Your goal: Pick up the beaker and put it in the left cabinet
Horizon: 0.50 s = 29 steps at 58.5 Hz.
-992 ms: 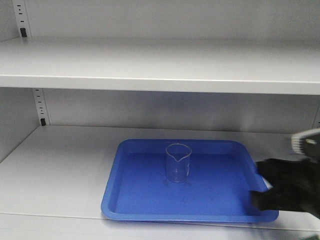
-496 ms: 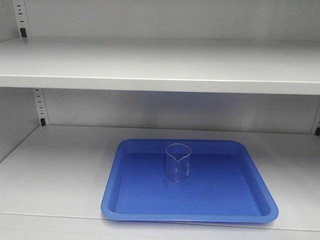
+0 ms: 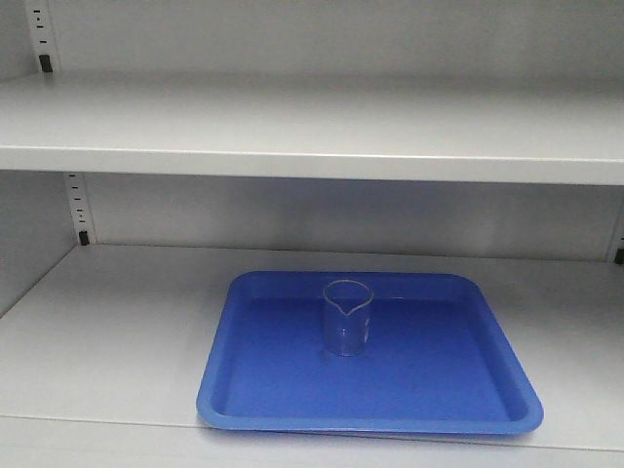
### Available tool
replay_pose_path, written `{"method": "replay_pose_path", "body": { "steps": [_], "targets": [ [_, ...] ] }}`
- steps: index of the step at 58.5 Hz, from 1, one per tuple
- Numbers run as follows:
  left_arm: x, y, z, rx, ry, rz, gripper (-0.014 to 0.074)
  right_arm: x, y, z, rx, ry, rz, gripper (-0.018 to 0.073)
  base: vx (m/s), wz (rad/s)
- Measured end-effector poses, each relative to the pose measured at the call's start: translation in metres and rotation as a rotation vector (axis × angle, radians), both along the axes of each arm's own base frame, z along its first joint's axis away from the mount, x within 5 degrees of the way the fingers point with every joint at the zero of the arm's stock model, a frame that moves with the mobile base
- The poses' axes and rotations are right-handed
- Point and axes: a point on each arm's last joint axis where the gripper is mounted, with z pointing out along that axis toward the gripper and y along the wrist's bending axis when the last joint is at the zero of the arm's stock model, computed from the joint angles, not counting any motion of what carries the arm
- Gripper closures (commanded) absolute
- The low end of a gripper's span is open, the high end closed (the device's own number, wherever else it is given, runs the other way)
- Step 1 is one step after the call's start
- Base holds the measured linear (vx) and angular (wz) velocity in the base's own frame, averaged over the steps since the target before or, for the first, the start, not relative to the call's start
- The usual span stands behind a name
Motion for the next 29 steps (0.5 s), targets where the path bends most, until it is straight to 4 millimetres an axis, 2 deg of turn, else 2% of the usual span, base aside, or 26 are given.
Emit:
{"method": "replay_pose_path", "body": {
  "steps": [29],
  "targets": [
    [0.0000, 0.0000, 0.0000, 0.000, 0.000, 0.000, 0.0593, 0.0000, 0.0000, -0.0001, 0.000, 0.001, 0.000, 0.0564, 0.00, 0.00]
  ]
}}
